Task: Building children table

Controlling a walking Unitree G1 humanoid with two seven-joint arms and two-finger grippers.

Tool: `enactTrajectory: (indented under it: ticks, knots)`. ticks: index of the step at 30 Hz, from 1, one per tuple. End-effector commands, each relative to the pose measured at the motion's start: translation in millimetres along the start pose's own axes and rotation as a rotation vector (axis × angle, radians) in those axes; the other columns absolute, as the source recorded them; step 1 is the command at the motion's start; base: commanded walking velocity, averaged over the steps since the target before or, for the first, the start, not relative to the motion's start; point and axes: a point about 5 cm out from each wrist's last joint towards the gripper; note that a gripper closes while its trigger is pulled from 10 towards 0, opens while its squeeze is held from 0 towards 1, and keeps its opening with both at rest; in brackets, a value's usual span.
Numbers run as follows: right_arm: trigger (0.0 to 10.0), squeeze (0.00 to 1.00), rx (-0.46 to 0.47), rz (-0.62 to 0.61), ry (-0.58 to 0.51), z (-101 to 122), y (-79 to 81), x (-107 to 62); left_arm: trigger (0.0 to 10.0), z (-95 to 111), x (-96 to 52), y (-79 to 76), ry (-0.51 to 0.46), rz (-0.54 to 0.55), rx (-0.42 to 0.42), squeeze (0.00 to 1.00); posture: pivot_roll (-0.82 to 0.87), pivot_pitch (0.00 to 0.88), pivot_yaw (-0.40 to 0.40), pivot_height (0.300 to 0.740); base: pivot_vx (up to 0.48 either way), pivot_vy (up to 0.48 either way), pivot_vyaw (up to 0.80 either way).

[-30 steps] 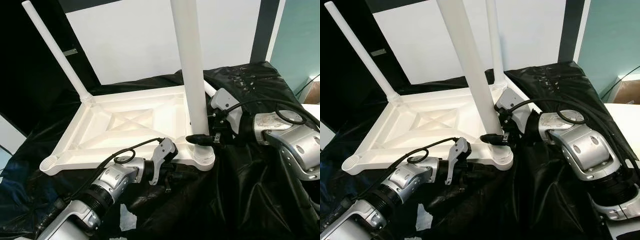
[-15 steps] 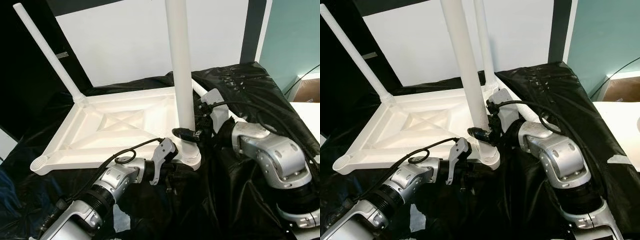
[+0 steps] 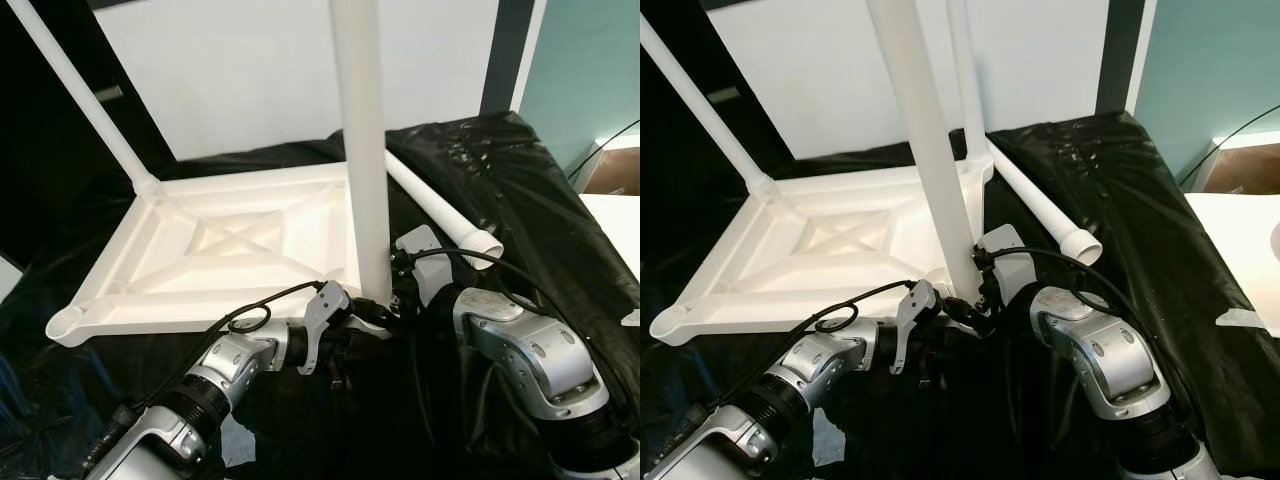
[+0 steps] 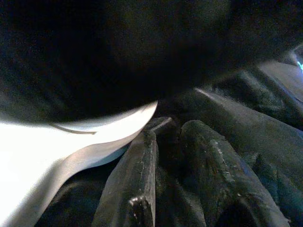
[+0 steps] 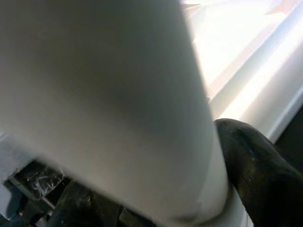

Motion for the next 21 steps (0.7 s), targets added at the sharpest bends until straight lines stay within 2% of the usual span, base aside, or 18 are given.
enactTrajectory:
  ticks: [1,7,9,10,12,13,15,16,17,21]
  knots:
    - [10.0,0.00,-0.020,0.055,-0.018,5,6.4,0.7,10.0,0,-8.0,0.2,0.002,-0.079,0.018,0.00,-0.13,0.000,0.151,0.740,0.000,0.000,0.00]
    - [10.0,0.00,-0.050,0.045,-0.023,6,-0.3,-4.3,10.0,4,-13.6,1.8,0.001,-0.084,0.047,0.00,-0.14,0.000,0.155,0.740,0.000,0.000,0.00]
    - [10.0,0.00,-0.069,0.037,-0.021,5,-4.6,-8.4,10.0,4,-22.7,-0.8,0.017,-0.101,0.074,0.00,-0.14,0.000,0.155,0.740,0.000,0.000,0.00]
    - [10.0,0.00,-0.069,0.037,-0.021,5,-4.6,-8.4,10.0,4,-22.7,-0.8,0.017,-0.101,0.074,0.00,-0.14,0.000,0.155,0.740,0.000,0.000,0.00]
    - [10.0,0.00,-0.107,0.046,-0.016,4,-6.6,-13.6,10.0,7,-39.3,-2.0,0.031,-0.090,0.123,0.00,-0.14,0.000,0.157,0.740,0.000,0.000,0.00]
    - [10.0,0.00,-0.107,0.046,-0.016,4,-6.6,-13.6,10.0,7,-39.3,-2.0,0.031,-0.090,0.123,0.00,-0.14,0.000,0.157,0.740,0.000,0.000,0.00]
    - [10.0,0.00,-0.126,0.054,-0.009,3,-8.6,-16.6,10.0,10,-53.1,2.2,0.042,-0.043,0.159,0.00,-0.14,0.000,0.154,0.740,0.000,0.000,0.00]
    - [10.0,0.00,-0.126,0.054,-0.009,3,-8.6,-16.6,10.0,10,-53.1,2.2,0.042,-0.043,0.159,0.00,-0.14,0.000,0.154,0.740,0.000,0.000,0.00]
    - [10.0,0.00,-0.127,0.055,-0.004,2,-10.9,-17.1,10.0,10,-62.4,13.5,0.062,0.049,0.189,0.00,-0.13,0.000,0.151,0.740,0.000,0.000,0.00]
    - [10.0,0.00,-0.128,0.060,-0.004,3,-11.5,-16.6,10.0,8,-64.0,22.2,0.075,0.118,0.211,0.00,-0.13,0.000,0.147,0.740,0.000,0.000,0.00]
Point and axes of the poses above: a point about 5 cm out from each wrist's last joint towards the gripper, its own x axis pointing out of the wrist towards the gripper, its own z axis along the axis of the wrist's last joint, y = z × x, and after that the axes turned 8 degrees about x, right-handed
